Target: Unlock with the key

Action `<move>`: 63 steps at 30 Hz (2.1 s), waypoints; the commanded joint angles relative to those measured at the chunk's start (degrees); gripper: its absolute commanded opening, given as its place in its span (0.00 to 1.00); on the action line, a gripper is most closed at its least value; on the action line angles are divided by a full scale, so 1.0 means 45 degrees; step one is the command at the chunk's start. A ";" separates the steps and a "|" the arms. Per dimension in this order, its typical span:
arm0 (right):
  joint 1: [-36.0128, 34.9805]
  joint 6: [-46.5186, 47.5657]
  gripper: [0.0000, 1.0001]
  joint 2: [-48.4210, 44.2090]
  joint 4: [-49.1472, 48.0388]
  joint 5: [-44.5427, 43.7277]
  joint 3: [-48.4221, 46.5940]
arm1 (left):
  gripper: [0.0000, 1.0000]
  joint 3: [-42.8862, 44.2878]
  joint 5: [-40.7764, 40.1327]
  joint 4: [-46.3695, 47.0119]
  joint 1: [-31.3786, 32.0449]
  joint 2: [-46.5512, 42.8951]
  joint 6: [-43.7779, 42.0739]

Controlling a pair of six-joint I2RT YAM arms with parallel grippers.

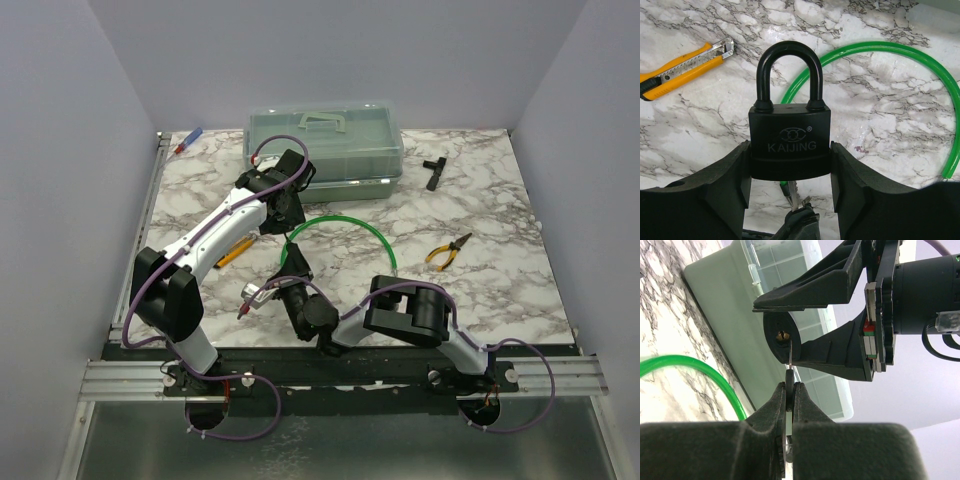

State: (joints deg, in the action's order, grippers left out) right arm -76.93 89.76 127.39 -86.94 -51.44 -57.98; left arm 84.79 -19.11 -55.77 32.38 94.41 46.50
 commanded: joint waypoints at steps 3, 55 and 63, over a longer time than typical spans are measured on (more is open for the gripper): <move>-0.0103 -0.0493 0.00 0.0304 -0.1700 0.0423 -0.0337 | 0.00 0.0085 -0.0389 0.0512 0.0116 -0.0443 0.0096; 0.0765 -0.1443 0.00 -0.0106 0.1821 0.0916 -0.0629 | 0.00 0.0646 -0.0831 -0.0645 0.0704 -0.0282 0.0272; 0.0884 -0.0452 0.00 -0.0198 0.2575 0.1056 -0.1208 | 0.00 0.0886 -0.1183 -0.1279 0.0695 0.0189 0.0423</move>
State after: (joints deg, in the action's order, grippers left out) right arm -74.59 86.28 127.46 -80.49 -49.01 -61.08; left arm 86.15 -25.23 -57.32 34.26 94.94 47.40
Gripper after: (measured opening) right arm 0.034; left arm 0.585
